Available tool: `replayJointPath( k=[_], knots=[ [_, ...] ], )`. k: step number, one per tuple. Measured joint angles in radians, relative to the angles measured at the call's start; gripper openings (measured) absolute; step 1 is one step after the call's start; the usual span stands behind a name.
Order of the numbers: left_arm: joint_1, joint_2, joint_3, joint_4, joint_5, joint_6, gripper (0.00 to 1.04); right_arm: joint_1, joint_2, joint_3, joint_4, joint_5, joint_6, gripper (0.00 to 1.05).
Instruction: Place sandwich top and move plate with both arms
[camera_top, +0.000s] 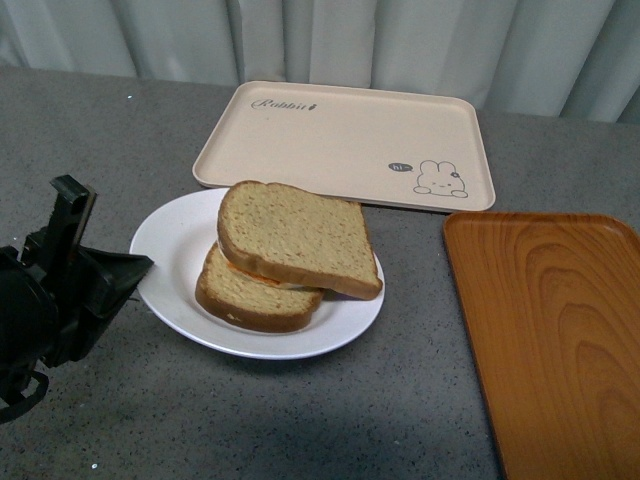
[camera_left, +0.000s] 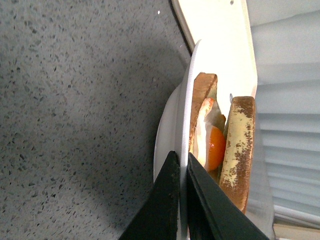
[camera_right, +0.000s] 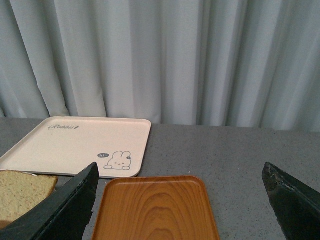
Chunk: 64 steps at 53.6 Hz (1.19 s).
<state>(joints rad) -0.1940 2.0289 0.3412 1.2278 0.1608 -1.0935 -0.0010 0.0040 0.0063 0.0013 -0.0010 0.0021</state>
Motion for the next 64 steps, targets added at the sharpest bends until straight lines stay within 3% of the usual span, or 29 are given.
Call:
replayJointPath(
  k=[21,49,64],
  knots=[
    [0.042,-0.143,0.086,-0.085,0.015,-0.091,0.04,0.000,0.000,0.000,0.000,0.000,0.000,0.96],
    [-0.110,0.192,0.647,-0.330,-0.087,-0.130,0.04,0.000,0.000,0.000,0.000,0.000,0.000,0.96],
    [-0.118,0.343,0.902,-0.475,-0.125,-0.149,0.04,0.000,0.000,0.000,0.000,0.000,0.000,0.96]
  ],
)
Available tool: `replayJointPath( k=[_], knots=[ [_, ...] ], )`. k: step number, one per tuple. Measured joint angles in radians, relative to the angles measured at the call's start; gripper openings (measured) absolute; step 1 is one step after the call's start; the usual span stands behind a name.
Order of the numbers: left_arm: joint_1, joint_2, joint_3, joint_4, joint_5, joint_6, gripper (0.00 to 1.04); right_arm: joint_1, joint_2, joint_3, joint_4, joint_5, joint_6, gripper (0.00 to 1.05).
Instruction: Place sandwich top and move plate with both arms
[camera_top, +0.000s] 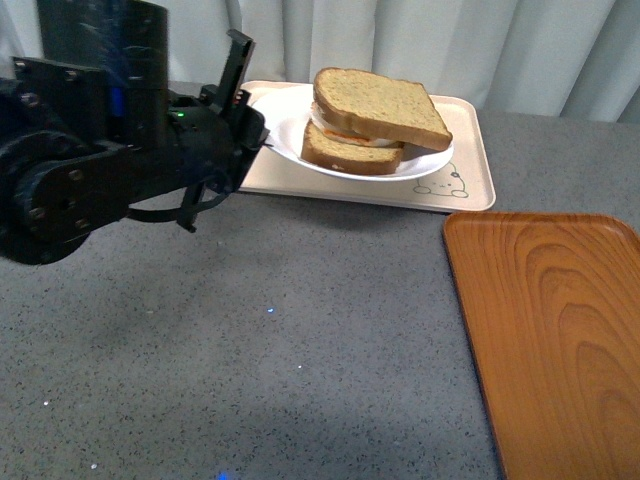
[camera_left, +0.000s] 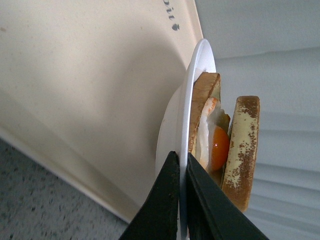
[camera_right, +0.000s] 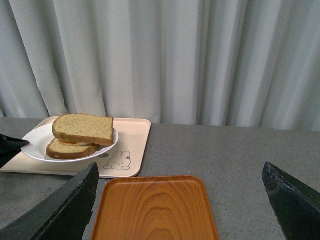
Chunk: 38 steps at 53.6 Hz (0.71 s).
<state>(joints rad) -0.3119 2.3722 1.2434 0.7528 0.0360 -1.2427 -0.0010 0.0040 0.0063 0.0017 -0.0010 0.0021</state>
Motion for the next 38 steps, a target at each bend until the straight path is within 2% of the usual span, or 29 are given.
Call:
replayJointPath(
  k=[13,24,38],
  knots=[
    [0.016,0.121,0.221,-0.119,-0.011,-0.011,0.04,0.000,0.000,0.000,0.000,0.000,0.000,0.96],
    [0.019,0.148,0.297,-0.186,-0.027,-0.009,0.04,0.000,0.000,0.000,0.000,0.000,0.000,0.96],
    [0.021,0.134,0.230,-0.173,-0.018,0.023,0.42,0.000,0.000,0.000,0.000,0.000,0.000,0.96]
  ],
)
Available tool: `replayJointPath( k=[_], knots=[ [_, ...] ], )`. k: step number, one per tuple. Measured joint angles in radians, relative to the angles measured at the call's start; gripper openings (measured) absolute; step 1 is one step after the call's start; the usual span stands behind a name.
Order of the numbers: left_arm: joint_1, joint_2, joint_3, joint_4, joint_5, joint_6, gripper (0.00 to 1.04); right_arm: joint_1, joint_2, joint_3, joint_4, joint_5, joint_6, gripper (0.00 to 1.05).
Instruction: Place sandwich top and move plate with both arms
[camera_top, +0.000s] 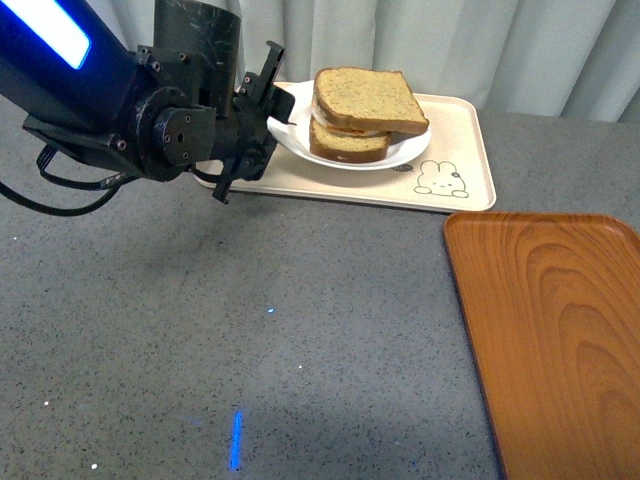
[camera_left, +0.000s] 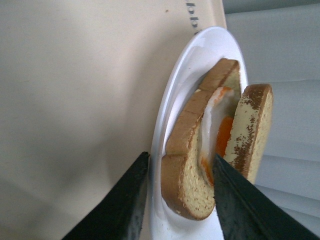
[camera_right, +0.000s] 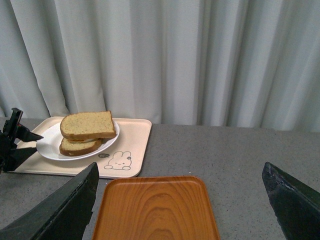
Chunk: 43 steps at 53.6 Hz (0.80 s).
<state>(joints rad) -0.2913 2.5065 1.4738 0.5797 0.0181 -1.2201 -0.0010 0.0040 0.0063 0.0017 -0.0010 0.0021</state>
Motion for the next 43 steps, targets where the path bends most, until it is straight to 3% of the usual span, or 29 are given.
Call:
replayJointPath(
  k=[20,24,30,37,43],
  knots=[
    [0.010,-0.274,-0.342,0.144,0.003,0.068,0.99,0.000,0.000,0.000,0.000,0.000,0.000,0.96],
    [0.010,-0.381,-0.440,0.131,-0.019,0.116,0.99,0.000,0.000,0.000,0.000,0.000,0.000,0.96],
    [-0.016,-0.599,-0.650,0.064,-0.168,0.365,0.98,0.000,0.000,0.000,0.000,0.000,0.000,0.96],
    [-0.066,-0.798,-0.881,0.039,-0.217,0.627,0.98,0.000,0.000,0.000,0.000,0.000,0.000,0.96],
    [-0.107,-0.952,-1.030,0.001,-0.243,0.739,0.98,0.000,0.000,0.000,0.000,0.000,0.000,0.96]
  ],
)
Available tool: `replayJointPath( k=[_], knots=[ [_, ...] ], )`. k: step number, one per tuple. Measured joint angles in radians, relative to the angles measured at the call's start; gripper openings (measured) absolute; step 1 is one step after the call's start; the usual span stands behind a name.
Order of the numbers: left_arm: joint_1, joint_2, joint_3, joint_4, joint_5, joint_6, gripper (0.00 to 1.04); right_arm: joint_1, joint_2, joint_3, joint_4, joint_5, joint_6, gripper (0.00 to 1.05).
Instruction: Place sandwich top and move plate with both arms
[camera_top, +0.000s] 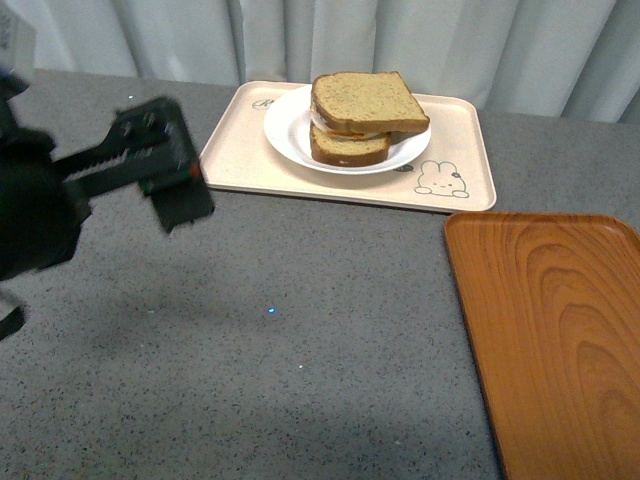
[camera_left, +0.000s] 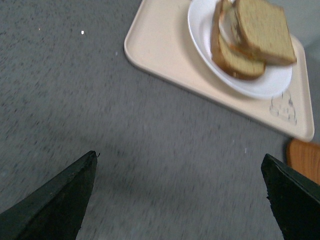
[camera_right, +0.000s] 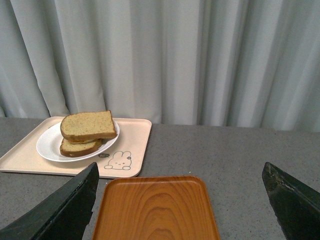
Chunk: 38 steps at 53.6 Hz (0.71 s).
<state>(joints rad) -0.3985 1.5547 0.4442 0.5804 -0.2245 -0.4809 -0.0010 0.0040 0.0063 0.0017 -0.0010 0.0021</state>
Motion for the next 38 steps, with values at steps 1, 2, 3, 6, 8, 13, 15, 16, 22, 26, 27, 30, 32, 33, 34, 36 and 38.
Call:
replayJointPath(
  k=[1,2,3,6,8,13,15,16,22,26,27,30,32,33,34,36,38],
  knots=[
    [-0.009,-0.049,-0.039,-0.018,-0.015,0.026,0.98,0.000,0.000,0.000,0.000,0.000,0.000,0.96],
    [-0.018,-0.088,-0.069,-0.029,-0.026,0.043,0.98,0.000,0.000,0.000,0.000,0.000,0.000,0.96],
    [-0.025,-0.130,-0.097,-0.044,-0.036,0.051,0.98,0.000,0.000,0.000,0.000,0.000,0.000,0.96],
    [-0.050,-0.285,-0.179,-0.132,-0.064,0.063,0.98,0.000,0.000,0.000,0.000,0.000,0.000,0.96],
    [-0.063,-0.361,-0.212,-0.180,-0.084,0.065,0.98,0.000,0.000,0.000,0.000,0.000,0.000,0.96],
    [-0.132,-0.625,-0.280,-0.380,-0.163,0.044,0.98,0.000,0.000,0.000,0.000,0.000,0.000,0.96],
    [-0.167,-0.710,-0.292,-0.438,-0.195,0.040,0.98,0.000,0.000,0.000,0.000,0.000,0.000,0.96],
    [-0.190,-0.766,-0.299,-0.471,-0.207,0.036,0.98,0.000,0.000,0.000,0.000,0.000,0.000,0.96],
    [-0.217,-0.848,-0.304,-0.490,-0.215,0.031,0.98,0.000,0.000,0.000,0.000,0.000,0.000,0.96],
    [-0.222,-0.827,-0.322,-0.438,-0.249,0.064,0.96,0.000,0.000,0.000,0.000,0.000,0.000,0.96],
    [-0.220,-0.808,-0.371,-0.276,-0.311,0.127,0.90,0.000,0.000,0.000,0.000,0.000,0.000,0.96],
    [-0.188,-0.806,-0.428,-0.069,-0.318,0.235,0.80,0.000,0.000,0.000,0.000,0.000,0.000,0.96],
    [-0.141,-0.881,-0.428,0.027,-0.288,0.335,0.70,0.000,0.000,0.000,0.000,0.000,0.000,0.96],
    [-0.127,-0.916,-0.427,0.016,-0.273,0.348,0.68,0.000,0.000,0.000,-0.001,0.000,0.000,0.96],
    [-0.109,-0.958,-0.428,-0.010,-0.257,0.373,0.64,0.000,0.000,0.000,-0.001,0.000,0.000,0.96],
    [-0.058,-1.060,-0.428,-0.098,-0.213,0.411,0.53,0.000,0.002,0.000,-0.002,0.004,0.000,0.96],
    [-0.024,-1.107,-0.428,-0.145,-0.177,0.432,0.46,0.000,0.000,0.000,-0.001,0.001,0.000,0.96]
  ],
)
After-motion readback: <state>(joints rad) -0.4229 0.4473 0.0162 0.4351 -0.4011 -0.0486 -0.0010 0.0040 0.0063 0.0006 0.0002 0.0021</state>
